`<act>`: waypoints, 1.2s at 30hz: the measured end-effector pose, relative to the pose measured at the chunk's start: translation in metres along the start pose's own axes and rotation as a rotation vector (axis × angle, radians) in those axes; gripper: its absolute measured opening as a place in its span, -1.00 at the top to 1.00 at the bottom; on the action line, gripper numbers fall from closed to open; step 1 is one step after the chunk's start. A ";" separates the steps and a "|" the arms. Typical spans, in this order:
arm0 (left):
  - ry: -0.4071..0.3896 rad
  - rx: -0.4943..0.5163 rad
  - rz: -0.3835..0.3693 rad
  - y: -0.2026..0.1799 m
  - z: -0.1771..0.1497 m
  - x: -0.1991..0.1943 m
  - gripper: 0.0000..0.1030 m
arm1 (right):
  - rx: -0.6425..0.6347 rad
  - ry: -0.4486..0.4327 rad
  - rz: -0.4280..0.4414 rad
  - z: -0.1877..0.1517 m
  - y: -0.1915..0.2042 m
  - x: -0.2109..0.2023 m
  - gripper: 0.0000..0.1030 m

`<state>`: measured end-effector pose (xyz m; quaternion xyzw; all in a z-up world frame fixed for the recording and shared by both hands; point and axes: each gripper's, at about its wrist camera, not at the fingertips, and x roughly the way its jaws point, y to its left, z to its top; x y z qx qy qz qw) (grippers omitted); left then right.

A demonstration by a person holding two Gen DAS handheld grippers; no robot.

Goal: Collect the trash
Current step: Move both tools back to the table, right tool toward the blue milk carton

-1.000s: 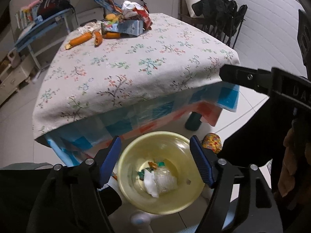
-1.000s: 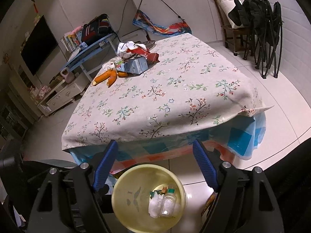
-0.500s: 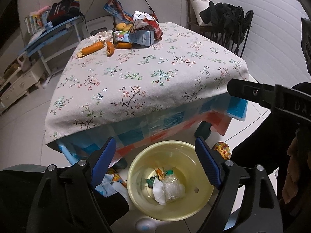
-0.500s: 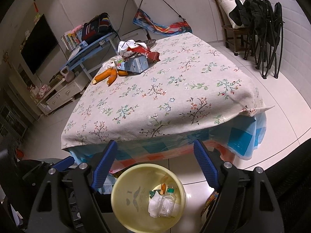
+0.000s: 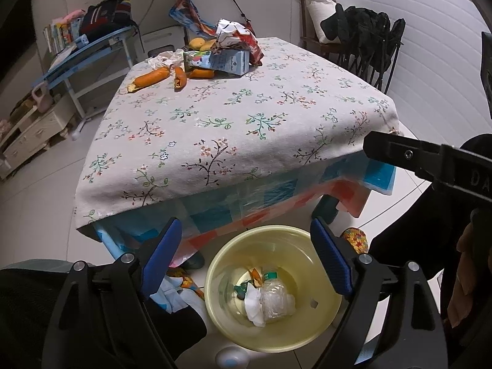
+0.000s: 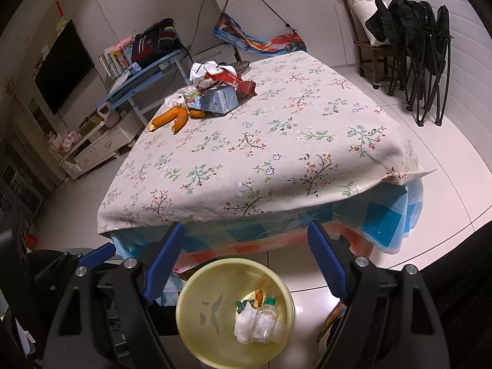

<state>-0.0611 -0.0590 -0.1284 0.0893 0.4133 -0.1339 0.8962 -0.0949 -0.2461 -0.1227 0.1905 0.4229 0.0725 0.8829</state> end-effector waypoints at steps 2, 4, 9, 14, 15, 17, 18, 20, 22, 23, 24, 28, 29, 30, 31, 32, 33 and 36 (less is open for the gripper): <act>-0.005 -0.007 0.006 0.002 0.001 -0.001 -0.60 | -0.002 -0.002 0.001 0.000 0.000 0.000 -0.54; -0.012 -0.018 0.016 0.004 0.002 -0.001 -0.60 | -0.002 -0.004 0.002 0.001 0.001 -0.001 -0.54; -0.010 -0.063 0.042 0.014 0.004 0.000 -0.60 | -0.009 0.001 0.003 0.001 0.002 0.000 -0.54; -0.018 -0.105 0.063 0.024 0.005 -0.001 -0.60 | -0.031 0.001 0.006 0.001 0.007 0.001 -0.54; -0.020 -0.110 0.065 0.025 0.006 -0.001 -0.60 | -0.033 0.001 0.007 0.000 0.007 0.001 -0.54; -0.022 -0.126 0.066 0.028 0.008 -0.002 -0.60 | -0.030 0.005 0.017 0.001 0.008 0.002 -0.54; -0.023 -0.133 0.064 0.030 0.010 -0.002 -0.60 | -0.026 0.009 0.024 0.002 0.008 0.002 -0.54; -0.030 -0.148 0.064 0.036 0.016 -0.004 -0.60 | -0.014 0.021 0.046 0.007 0.008 0.004 -0.54; -0.047 -0.158 0.072 0.043 0.025 -0.007 -0.60 | -0.017 0.030 0.064 0.013 0.011 0.006 -0.54; -0.060 -0.164 0.079 0.049 0.031 -0.009 -0.60 | -0.026 0.030 0.070 0.017 0.013 0.007 -0.54; -0.067 -0.169 0.084 0.054 0.036 -0.010 -0.60 | -0.035 0.031 0.077 0.021 0.016 0.008 -0.54; -0.081 -0.206 0.105 0.079 0.057 -0.008 -0.60 | -0.080 0.036 0.099 0.040 0.026 0.015 -0.54; -0.082 -0.214 0.107 0.084 0.060 -0.007 -0.60 | -0.092 0.037 0.104 0.045 0.028 0.017 -0.54; -0.082 -0.222 0.110 0.089 0.064 -0.005 -0.60 | -0.108 0.040 0.110 0.051 0.030 0.020 -0.54; -0.081 -0.231 0.110 0.094 0.068 -0.003 -0.60 | -0.123 0.040 0.113 0.056 0.033 0.022 -0.54; -0.080 -0.239 0.110 0.098 0.072 0.000 -0.60 | -0.139 0.047 0.120 0.062 0.035 0.026 -0.54; -0.079 -0.247 0.110 0.102 0.075 0.003 -0.60 | -0.151 0.055 0.128 0.065 0.037 0.029 -0.54; -0.072 -0.261 0.105 0.109 0.087 0.014 -0.60 | -0.189 0.079 0.142 0.077 0.043 0.041 -0.54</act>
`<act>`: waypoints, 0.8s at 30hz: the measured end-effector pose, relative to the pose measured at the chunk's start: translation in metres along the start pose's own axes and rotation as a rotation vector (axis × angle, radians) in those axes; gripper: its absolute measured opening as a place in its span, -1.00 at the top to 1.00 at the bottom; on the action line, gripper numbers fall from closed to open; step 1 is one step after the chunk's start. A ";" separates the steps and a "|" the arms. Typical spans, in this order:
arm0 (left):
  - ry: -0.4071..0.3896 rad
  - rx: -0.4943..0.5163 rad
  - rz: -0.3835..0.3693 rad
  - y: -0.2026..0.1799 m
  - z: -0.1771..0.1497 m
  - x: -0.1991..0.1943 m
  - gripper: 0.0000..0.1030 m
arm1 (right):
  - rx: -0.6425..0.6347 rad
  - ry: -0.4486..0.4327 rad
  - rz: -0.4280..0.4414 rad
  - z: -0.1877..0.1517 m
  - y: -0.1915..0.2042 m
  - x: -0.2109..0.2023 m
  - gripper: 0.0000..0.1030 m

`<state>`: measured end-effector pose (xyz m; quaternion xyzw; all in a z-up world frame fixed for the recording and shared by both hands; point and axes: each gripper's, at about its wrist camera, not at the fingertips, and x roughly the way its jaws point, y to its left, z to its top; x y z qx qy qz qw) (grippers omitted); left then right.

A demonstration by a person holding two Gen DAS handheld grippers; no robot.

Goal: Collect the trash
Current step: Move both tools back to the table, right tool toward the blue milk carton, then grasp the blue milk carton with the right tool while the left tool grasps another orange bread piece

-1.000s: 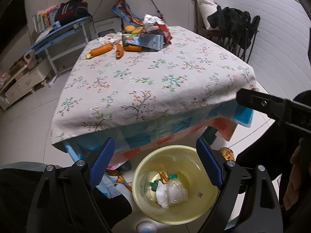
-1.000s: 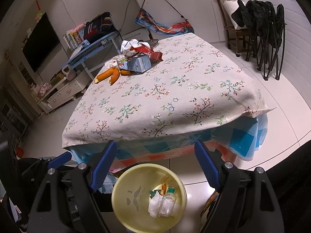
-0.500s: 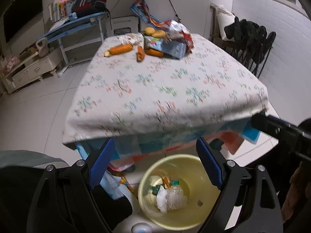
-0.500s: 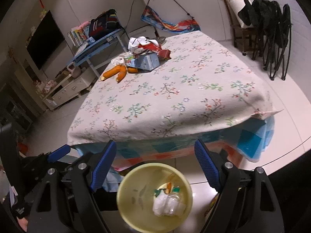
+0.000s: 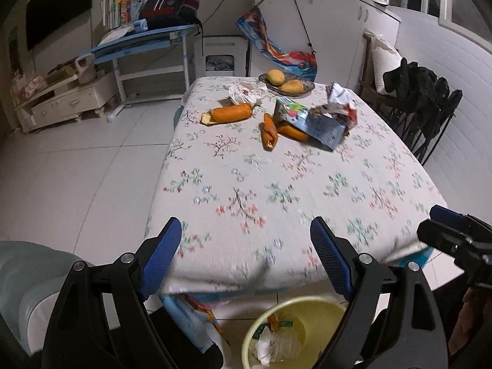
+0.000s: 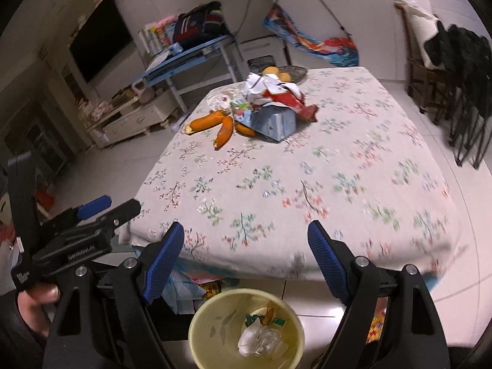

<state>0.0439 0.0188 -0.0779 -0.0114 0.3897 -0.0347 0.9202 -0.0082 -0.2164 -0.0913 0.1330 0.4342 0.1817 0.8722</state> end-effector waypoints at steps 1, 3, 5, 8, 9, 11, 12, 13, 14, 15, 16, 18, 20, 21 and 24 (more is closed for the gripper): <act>0.003 -0.002 0.000 0.000 0.006 0.006 -0.60 | -0.013 0.012 0.005 0.004 0.000 0.005 -0.54; 0.009 -0.003 0.000 0.000 0.014 0.016 -0.60 | -0.033 0.030 0.008 0.013 0.001 0.015 -0.54; 0.013 0.000 0.000 -0.001 0.022 0.026 -0.60 | -0.043 0.044 0.014 0.022 0.000 0.024 -0.54; 0.022 0.005 0.003 -0.003 0.036 0.043 -0.60 | -0.052 0.062 0.019 0.040 -0.003 0.042 -0.54; 0.028 0.004 0.002 -0.004 0.041 0.051 -0.60 | -0.052 0.067 0.020 0.045 -0.005 0.047 -0.54; 0.038 -0.001 0.002 -0.004 0.050 0.065 -0.60 | -0.042 0.075 0.024 0.056 -0.010 0.059 -0.54; 0.043 -0.004 0.001 -0.004 0.054 0.070 -0.60 | -0.036 0.080 0.026 0.060 -0.012 0.064 -0.54; 0.049 -0.011 0.001 -0.003 0.059 0.078 -0.60 | -0.029 0.085 0.027 0.065 -0.015 0.071 -0.54; 0.052 -0.014 0.001 -0.004 0.062 0.083 -0.60 | -0.024 0.090 0.027 0.070 -0.018 0.078 -0.54; 0.056 -0.018 0.000 -0.004 0.066 0.088 -0.60 | -0.019 0.094 0.028 0.073 -0.020 0.082 -0.54; 0.058 -0.023 -0.002 -0.005 0.070 0.093 -0.60 | -0.014 0.101 0.028 0.077 -0.022 0.088 -0.54; 0.062 -0.027 -0.006 -0.006 0.076 0.101 -0.60 | -0.011 0.118 0.020 0.086 -0.026 0.104 -0.54; 0.070 -0.026 -0.008 -0.006 0.080 0.109 -0.60 | -0.006 0.125 0.014 0.093 -0.031 0.114 -0.54; 0.073 -0.024 -0.007 -0.006 0.082 0.112 -0.60 | -0.008 0.125 0.008 0.097 -0.033 0.119 -0.54; 0.085 -0.022 -0.009 -0.006 0.086 0.123 -0.60 | -0.025 0.105 -0.006 0.108 -0.036 0.125 -0.54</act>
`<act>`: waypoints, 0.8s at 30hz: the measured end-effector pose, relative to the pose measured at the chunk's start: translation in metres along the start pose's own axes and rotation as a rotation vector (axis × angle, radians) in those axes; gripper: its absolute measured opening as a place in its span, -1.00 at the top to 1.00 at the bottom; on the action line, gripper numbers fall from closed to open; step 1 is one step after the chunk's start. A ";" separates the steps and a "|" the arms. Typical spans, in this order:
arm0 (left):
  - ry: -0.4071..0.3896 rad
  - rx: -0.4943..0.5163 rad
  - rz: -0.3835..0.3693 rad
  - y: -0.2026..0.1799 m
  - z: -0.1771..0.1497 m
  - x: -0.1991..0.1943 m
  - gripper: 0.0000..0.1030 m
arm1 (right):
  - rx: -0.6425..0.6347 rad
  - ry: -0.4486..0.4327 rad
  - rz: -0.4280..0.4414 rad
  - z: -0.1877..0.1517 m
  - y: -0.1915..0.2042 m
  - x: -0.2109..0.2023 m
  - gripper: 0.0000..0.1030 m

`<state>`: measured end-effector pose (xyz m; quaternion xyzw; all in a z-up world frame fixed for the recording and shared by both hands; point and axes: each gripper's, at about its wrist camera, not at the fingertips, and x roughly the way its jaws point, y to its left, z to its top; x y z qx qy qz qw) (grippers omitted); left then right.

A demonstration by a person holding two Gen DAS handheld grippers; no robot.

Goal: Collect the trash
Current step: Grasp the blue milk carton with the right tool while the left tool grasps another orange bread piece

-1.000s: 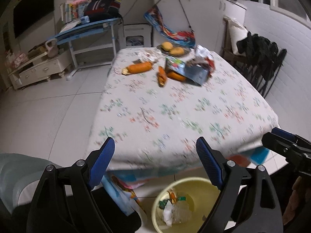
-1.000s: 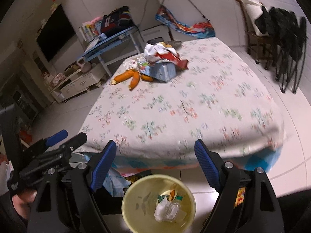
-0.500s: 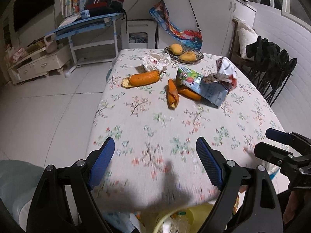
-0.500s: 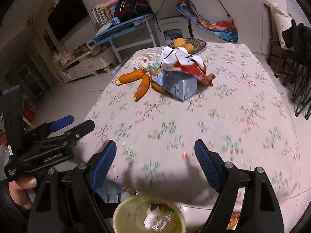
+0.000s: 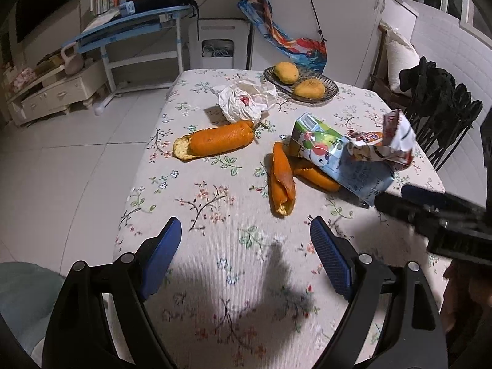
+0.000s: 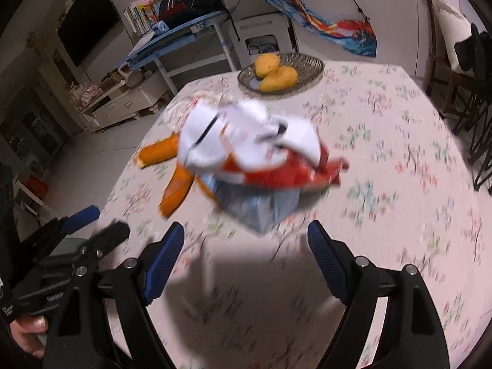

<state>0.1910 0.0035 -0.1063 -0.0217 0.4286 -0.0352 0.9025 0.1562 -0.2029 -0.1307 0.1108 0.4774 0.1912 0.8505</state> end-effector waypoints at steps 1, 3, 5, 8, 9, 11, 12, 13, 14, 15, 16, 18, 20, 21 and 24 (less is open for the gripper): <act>0.004 0.000 -0.003 0.000 0.002 0.004 -0.60 | 0.000 -0.007 0.005 0.004 -0.002 0.001 -0.55; 0.010 0.002 -0.005 -0.001 0.005 0.009 -0.60 | -0.001 -0.020 0.020 0.010 -0.005 0.003 -0.60; 0.017 0.004 -0.007 -0.003 0.007 0.015 -0.60 | -0.006 -0.033 0.032 0.014 -0.006 0.004 -0.61; 0.021 0.007 -0.011 -0.005 0.010 0.020 -0.60 | 0.005 -0.037 0.034 0.018 -0.009 0.007 -0.62; 0.022 0.011 -0.011 -0.006 0.012 0.022 -0.60 | 0.009 -0.034 0.040 0.020 -0.009 0.009 -0.62; 0.026 0.015 -0.011 -0.007 0.015 0.028 -0.60 | -0.005 -0.025 0.042 0.023 -0.009 0.013 -0.62; 0.027 0.012 -0.013 -0.007 0.016 0.029 -0.60 | -0.016 -0.020 0.043 0.024 -0.008 0.014 -0.62; 0.027 0.010 -0.016 -0.007 0.017 0.031 -0.60 | -0.026 -0.013 0.046 0.025 -0.007 0.016 -0.62; 0.028 0.007 -0.019 -0.008 0.019 0.034 -0.60 | -0.039 -0.007 0.045 0.025 -0.005 0.018 -0.62; 0.028 0.005 -0.021 -0.008 0.021 0.035 -0.60 | -0.046 -0.001 0.046 0.026 -0.005 0.021 -0.62; 0.027 0.003 -0.022 -0.008 0.022 0.037 -0.60 | -0.054 0.011 0.051 0.027 -0.004 0.024 -0.62; 0.027 -0.003 -0.024 -0.007 0.024 0.040 -0.60 | -0.066 0.019 0.054 0.029 -0.004 0.029 -0.62; 0.032 -0.010 -0.029 -0.006 0.026 0.044 -0.60 | -0.079 0.033 0.065 0.031 -0.003 0.033 -0.62; 0.034 -0.008 -0.029 -0.006 0.027 0.046 -0.60 | -0.078 0.036 0.070 0.032 -0.003 0.034 -0.62; 0.038 0.011 -0.033 -0.009 0.030 0.052 -0.60 | -0.089 0.060 0.080 0.034 -0.002 0.038 -0.61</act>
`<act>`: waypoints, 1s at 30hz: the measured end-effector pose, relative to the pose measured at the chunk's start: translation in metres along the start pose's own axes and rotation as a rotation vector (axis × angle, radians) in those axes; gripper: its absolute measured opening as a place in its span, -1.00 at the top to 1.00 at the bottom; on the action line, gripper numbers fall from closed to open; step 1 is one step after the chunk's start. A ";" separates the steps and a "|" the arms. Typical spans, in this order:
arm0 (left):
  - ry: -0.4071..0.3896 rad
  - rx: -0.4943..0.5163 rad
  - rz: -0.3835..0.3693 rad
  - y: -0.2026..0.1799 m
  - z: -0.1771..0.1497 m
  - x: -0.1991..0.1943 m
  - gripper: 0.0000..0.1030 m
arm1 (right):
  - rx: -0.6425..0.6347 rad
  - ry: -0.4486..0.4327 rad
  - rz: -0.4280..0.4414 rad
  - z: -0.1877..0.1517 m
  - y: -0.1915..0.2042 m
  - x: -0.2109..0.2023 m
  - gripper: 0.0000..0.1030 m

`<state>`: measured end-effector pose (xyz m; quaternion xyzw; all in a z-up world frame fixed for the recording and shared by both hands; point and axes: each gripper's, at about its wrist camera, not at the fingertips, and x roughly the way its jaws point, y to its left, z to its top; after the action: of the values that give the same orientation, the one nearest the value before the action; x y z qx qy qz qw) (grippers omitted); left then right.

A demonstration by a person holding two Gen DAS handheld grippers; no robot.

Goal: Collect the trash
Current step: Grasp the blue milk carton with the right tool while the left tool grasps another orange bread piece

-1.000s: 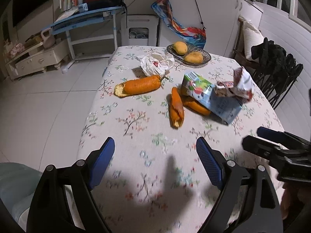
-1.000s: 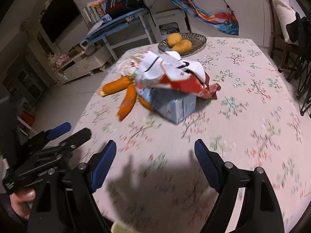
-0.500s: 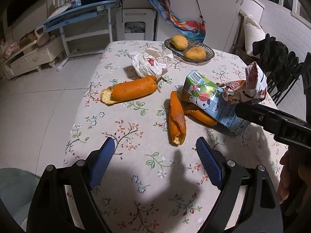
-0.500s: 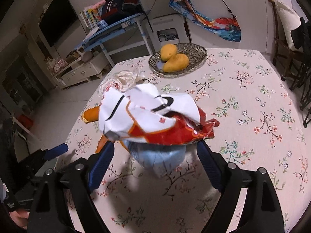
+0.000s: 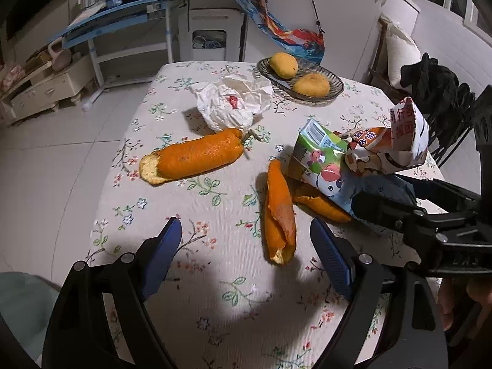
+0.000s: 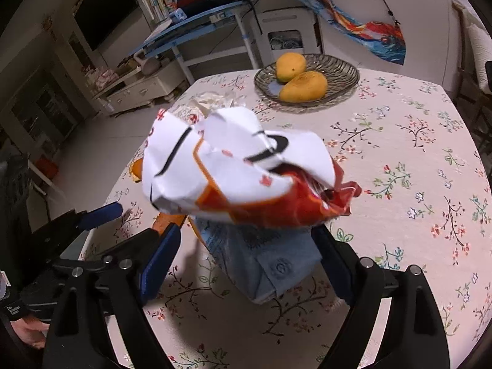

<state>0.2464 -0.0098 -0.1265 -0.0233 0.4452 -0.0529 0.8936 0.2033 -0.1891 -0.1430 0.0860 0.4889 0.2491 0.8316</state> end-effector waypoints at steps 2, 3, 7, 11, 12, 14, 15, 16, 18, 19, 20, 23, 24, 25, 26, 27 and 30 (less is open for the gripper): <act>-0.003 0.016 -0.002 -0.003 0.003 0.002 -0.58 | -0.001 0.017 0.017 0.002 -0.002 0.001 -0.52; -0.004 0.034 0.002 -0.007 0.004 0.003 -0.56 | -0.002 0.029 0.027 0.002 -0.003 0.001 -0.43; -0.010 0.059 0.012 -0.012 0.007 0.011 -0.44 | -0.035 0.092 0.020 0.002 -0.004 0.006 -0.14; 0.005 0.048 -0.004 -0.005 0.009 0.020 0.24 | -0.004 0.087 0.049 0.001 -0.010 0.000 -0.06; 0.010 0.047 -0.013 -0.004 0.008 0.020 0.34 | 0.025 0.084 0.072 0.001 -0.014 -0.001 -0.06; 0.018 0.061 -0.030 -0.004 0.007 0.019 0.62 | 0.115 0.074 0.144 0.000 -0.028 -0.006 -0.06; 0.019 0.058 -0.039 -0.003 0.006 0.017 0.62 | 0.151 0.069 0.177 0.000 -0.032 -0.008 -0.06; 0.025 0.052 -0.045 -0.001 0.005 0.015 0.63 | 0.202 0.061 0.224 -0.001 -0.038 -0.011 -0.06; 0.028 0.041 -0.040 0.003 0.002 0.009 0.63 | 0.296 0.040 0.330 -0.005 -0.047 -0.018 -0.06; 0.026 0.027 -0.039 0.007 0.000 0.004 0.63 | 0.352 0.037 0.413 -0.008 -0.052 -0.020 -0.06; 0.026 0.014 -0.041 0.011 -0.002 0.001 0.63 | 0.395 0.041 0.485 -0.011 -0.053 -0.021 -0.06; 0.029 -0.036 -0.030 0.026 -0.011 -0.015 0.63 | 0.431 0.056 0.551 -0.018 -0.050 -0.023 -0.06; 0.029 -0.049 -0.028 0.030 -0.014 -0.019 0.63 | 0.431 0.060 0.540 -0.021 -0.047 -0.025 -0.06; 0.031 -0.062 -0.027 0.034 -0.018 -0.024 0.63 | 0.407 0.069 0.511 -0.022 -0.043 -0.026 -0.06; 0.032 -0.075 -0.029 0.038 -0.023 -0.029 0.63 | 0.375 0.078 0.474 -0.023 -0.036 -0.028 -0.06; 0.032 -0.078 -0.029 0.040 -0.027 -0.033 0.63 | 0.351 0.081 0.454 -0.024 -0.031 -0.030 -0.06; 0.030 -0.058 -0.024 0.038 -0.040 -0.044 0.63 | 0.231 0.083 0.346 -0.029 -0.006 -0.041 -0.06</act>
<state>0.1910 0.0330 -0.1188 -0.0538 0.4596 -0.0511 0.8850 0.1643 -0.2180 -0.1287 0.2527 0.5262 0.3338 0.7402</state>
